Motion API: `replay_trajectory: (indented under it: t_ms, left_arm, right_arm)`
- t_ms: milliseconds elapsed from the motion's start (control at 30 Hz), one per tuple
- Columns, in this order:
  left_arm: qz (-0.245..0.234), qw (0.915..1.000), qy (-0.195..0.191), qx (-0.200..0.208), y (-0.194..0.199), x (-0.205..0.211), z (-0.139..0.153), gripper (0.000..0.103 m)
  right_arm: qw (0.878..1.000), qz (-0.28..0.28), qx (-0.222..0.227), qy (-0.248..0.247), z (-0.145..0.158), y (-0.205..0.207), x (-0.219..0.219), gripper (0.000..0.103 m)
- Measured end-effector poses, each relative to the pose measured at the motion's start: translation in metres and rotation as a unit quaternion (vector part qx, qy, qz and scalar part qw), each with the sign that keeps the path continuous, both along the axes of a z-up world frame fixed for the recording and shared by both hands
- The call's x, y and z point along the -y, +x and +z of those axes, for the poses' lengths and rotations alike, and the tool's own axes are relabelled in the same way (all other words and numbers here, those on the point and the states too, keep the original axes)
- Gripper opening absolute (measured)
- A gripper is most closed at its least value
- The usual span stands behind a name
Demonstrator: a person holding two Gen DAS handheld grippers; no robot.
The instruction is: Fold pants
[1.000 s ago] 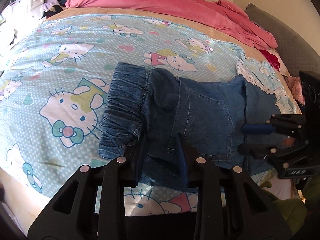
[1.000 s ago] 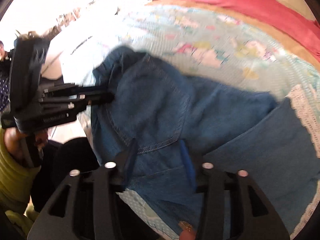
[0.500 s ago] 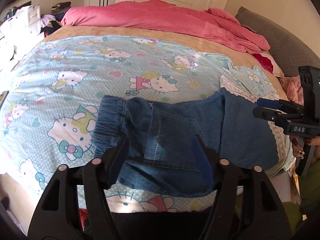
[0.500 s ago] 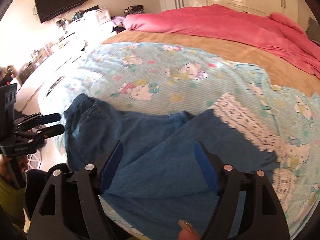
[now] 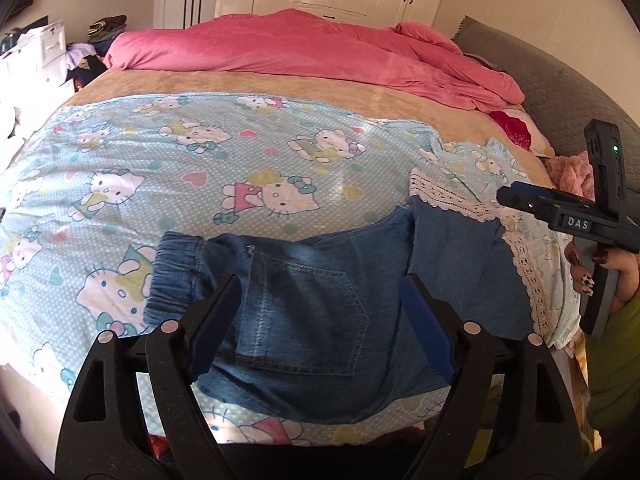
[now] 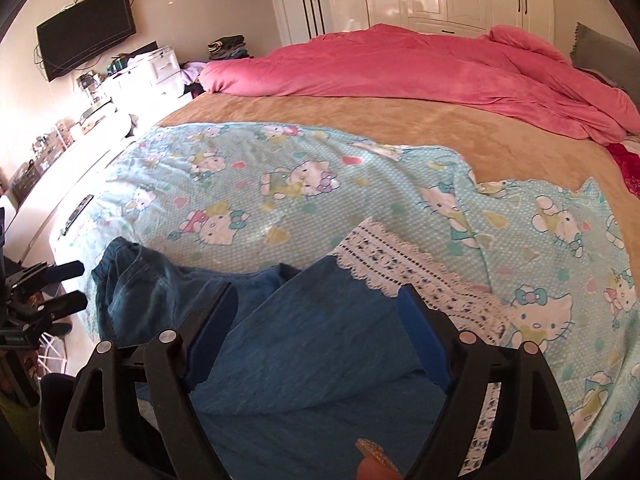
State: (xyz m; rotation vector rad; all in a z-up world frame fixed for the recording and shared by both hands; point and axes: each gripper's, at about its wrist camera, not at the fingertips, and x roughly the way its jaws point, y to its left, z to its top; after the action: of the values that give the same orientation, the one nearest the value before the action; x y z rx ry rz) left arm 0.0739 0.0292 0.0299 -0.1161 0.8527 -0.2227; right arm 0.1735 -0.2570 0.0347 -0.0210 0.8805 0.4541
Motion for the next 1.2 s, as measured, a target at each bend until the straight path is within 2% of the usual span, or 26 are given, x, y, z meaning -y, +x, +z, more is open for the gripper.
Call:
replay_trajectory:
  t_ms: [200, 367, 733, 900, 1033, 1200]
  left_arm:
    - [-0.024, 0.9997, -0.004, -0.009, 0.011, 0.02, -0.008, 0.075]
    - [-0.048, 0.9984, -0.008, -0.029, 0.019, 0.04, -0.023, 0.075]
    - [-0.104, 0.9917, -0.008, -0.075, 0.03, 0.086, -0.063, 0.075]
    - [-0.117, 0.9886, -0.013, -0.095, 0.036, 0.099, -0.082, 0.075]
    - [-0.114, 0.9882, -0.013, -0.102, 0.038, 0.103, -0.092, 0.062]
    - [-0.112, 0.9884, -0.015, -0.102, 0.038, 0.101, -0.093, 0.055]
  right_arm:
    - [1.0, -0.024, -0.001, -0.007, 0.001, 0.019, 0.016, 0.081]
    - [0.999, -0.029, -0.022, -0.009, -0.01, 0.042, 0.02, 0.081]
    - [0.996, -0.009, -0.085, -0.015, -0.046, 0.102, -0.018, 0.081]
    - [0.994, -0.007, -0.1, -0.05, -0.067, 0.138, -0.031, 0.081]
    - [0.987, -0.014, -0.13, -0.093, -0.096, 0.164, -0.037, 0.081]
    - [0.985, -0.012, -0.163, -0.057, -0.115, 0.176, -0.033, 0.081]
